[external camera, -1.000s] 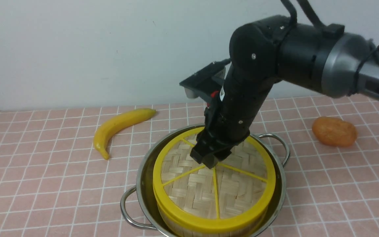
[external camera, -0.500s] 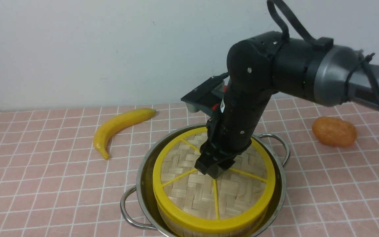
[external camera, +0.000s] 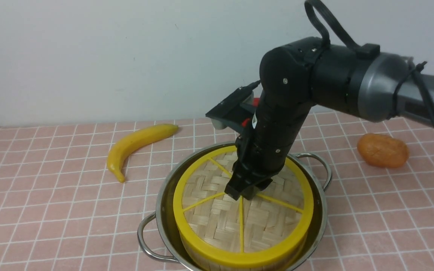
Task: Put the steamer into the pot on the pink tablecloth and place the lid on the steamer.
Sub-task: 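Place the bamboo steamer lid onto the steamer basket in the pot with the right gripper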
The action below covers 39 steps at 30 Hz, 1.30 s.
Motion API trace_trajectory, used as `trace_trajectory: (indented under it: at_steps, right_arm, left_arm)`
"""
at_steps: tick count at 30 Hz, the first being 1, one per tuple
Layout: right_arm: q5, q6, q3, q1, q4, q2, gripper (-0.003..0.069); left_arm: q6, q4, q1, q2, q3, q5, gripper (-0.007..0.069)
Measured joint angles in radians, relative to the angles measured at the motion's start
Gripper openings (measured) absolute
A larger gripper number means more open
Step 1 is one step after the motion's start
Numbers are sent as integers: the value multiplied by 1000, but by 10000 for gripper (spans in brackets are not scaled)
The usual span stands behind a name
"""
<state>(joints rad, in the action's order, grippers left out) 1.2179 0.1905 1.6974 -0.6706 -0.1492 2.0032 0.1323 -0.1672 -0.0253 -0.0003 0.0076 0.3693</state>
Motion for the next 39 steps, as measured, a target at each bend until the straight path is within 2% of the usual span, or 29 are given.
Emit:
trace_trajectory:
  at_steps: [8, 11, 13, 23, 27, 30, 32, 34, 35, 39]
  right_arm:
    - [-10, 5, 19, 0, -1, 1, 120]
    - [-10, 8, 53, 0, 2, 10, 26]
    - [-16, 8, 79, 0, 2, 12, -5]
    - [8, 30, 105, 0, 0, 12, -9]
    - [5, 57, 107, 0, -49, 12, -2]
    - [2, 69, 108, 0, -71, 12, 22]
    - [-6, 76, 108, 0, -77, 12, 103]
    - [-10, 76, 108, 0, -77, 12, 139]
    - [-14, 77, 108, 0, -77, 12, 216]
    - [-23, 77, 108, 0, -75, 29, 323]
  left_arm:
    - [0, 0, 0, 0, 0, 0, 243]
    - [0, 0, 0, 0, 0, 0, 243]
    - [0, 0, 0, 0, 0, 0, 243]
    - [0, 0, 0, 0, 0, 0, 243]
    - [0, 0, 0, 0, 0, 0, 243]
    - [0, 0, 0, 0, 0, 0, 243]
    - [0, 0, 0, 0, 0, 0, 243]
    - [0, 0, 0, 0, 0, 0, 243]
    - [0, 0, 0, 0, 0, 0, 243]
    - [0, 0, 0, 0, 0, 0, 243]
